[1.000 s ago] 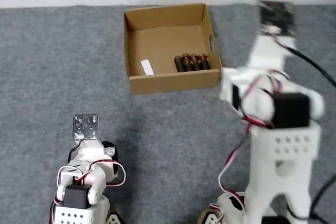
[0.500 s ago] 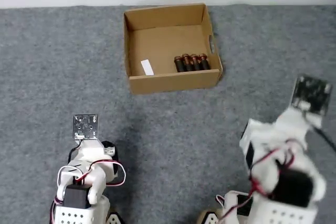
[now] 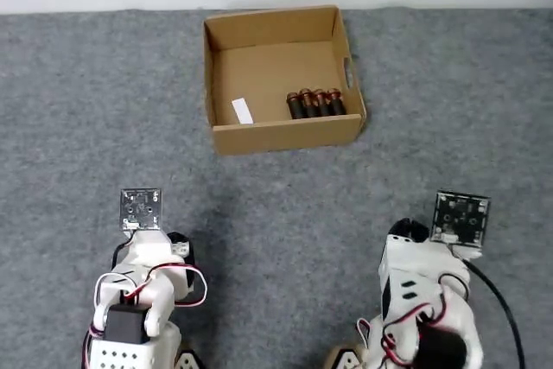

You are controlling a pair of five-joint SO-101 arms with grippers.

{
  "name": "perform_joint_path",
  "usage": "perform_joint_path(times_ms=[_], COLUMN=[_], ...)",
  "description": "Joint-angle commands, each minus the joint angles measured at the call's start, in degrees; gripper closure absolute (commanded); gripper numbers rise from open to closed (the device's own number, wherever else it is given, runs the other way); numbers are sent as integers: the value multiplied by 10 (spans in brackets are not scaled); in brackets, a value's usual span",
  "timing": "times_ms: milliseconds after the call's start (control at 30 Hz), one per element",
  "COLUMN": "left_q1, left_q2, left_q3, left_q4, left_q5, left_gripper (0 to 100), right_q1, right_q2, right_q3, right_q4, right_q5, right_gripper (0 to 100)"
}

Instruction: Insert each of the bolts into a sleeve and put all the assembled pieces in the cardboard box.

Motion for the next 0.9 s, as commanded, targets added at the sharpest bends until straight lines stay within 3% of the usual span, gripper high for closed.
perform_joint_path(times_ms=[0,267,867], left_q1=[-2,-2,-2], left_q2=[1,1,1], left_q3=[-6,-6,-6], left_q4=[4,4,4], left_q5=[2,1,1], left_gripper=[994,994,994], right_q1=[4,4,7], right_q2=[5,-7,-7], right_q3=[34,203,250], right_q4=[-32,-61,-54], right_q5=[9,10,7], right_gripper=[990,988,989])
